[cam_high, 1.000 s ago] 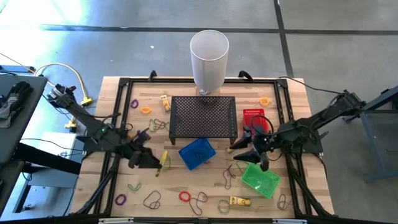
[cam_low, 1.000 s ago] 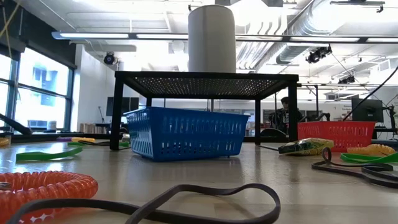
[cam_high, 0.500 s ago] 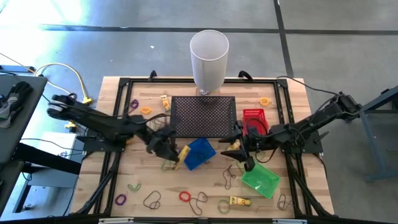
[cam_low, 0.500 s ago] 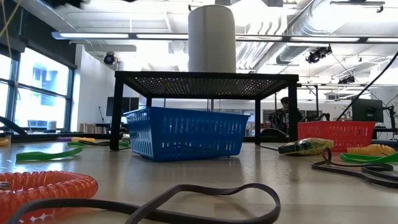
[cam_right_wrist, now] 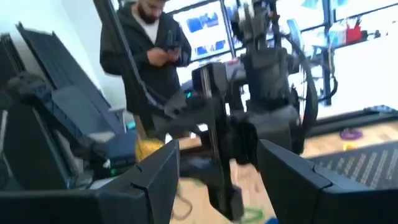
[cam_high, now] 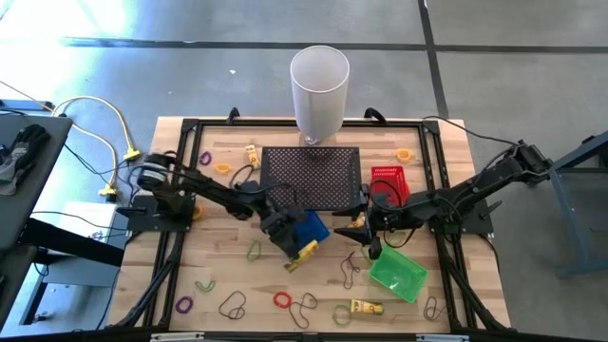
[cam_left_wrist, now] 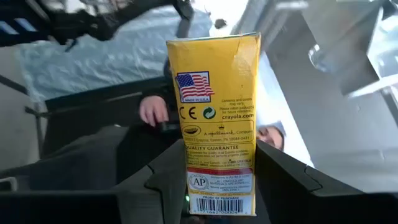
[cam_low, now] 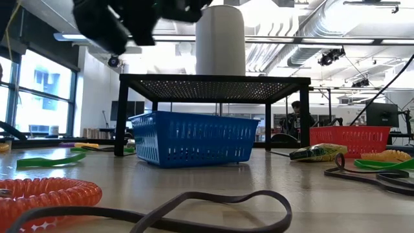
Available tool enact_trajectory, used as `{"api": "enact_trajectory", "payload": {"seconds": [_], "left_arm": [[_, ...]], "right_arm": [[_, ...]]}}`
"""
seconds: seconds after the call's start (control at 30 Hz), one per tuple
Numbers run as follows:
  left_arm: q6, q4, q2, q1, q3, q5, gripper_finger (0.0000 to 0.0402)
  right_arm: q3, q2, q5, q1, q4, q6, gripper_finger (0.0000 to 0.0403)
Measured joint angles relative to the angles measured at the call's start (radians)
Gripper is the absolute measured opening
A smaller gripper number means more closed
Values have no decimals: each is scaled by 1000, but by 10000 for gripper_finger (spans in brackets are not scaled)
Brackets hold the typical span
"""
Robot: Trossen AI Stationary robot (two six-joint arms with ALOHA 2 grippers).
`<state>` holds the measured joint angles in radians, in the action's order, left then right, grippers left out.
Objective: Pick & Place Office Desk Supplies
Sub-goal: Put the yellow crayon box into the green bin
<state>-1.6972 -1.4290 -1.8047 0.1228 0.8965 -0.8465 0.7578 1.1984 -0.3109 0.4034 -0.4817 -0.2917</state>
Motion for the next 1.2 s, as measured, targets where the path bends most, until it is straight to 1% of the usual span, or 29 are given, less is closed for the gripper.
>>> {"api": "enact_trajectory", "payload": {"seconds": [0.1,0.13,0.33,0.5,0.67,0.8,0.93,1.1,1.2], "left_arm": [[0,-9,-27,4,55,-47,162],[1,-8,-31,4,64,-49,162],[7,23,-36,-6,70,-60,162],[56,119,-36,-24,70,-64,162],[79,151,-36,-30,70,-68,162],[92,152,-36,-30,70,-75,162],[93,150,-40,-30,70,-75,162],[135,199,-42,-31,70,-83,162],[141,193,-42,-37,70,-86,162]], "right_arm": [[0,0,68,0,37,-27,203],[0,1,88,0,46,-29,203],[0,28,132,2,57,-31,203],[0,90,227,-15,49,-153,203],[0,155,275,-22,-44,-150,203],[0,181,345,-40,-81,-151,203],[0,183,385,-57,-102,-150,203],[0,183,401,-80,-100,-150,203],[0,183,416,-79,-98,-150,203]]}}
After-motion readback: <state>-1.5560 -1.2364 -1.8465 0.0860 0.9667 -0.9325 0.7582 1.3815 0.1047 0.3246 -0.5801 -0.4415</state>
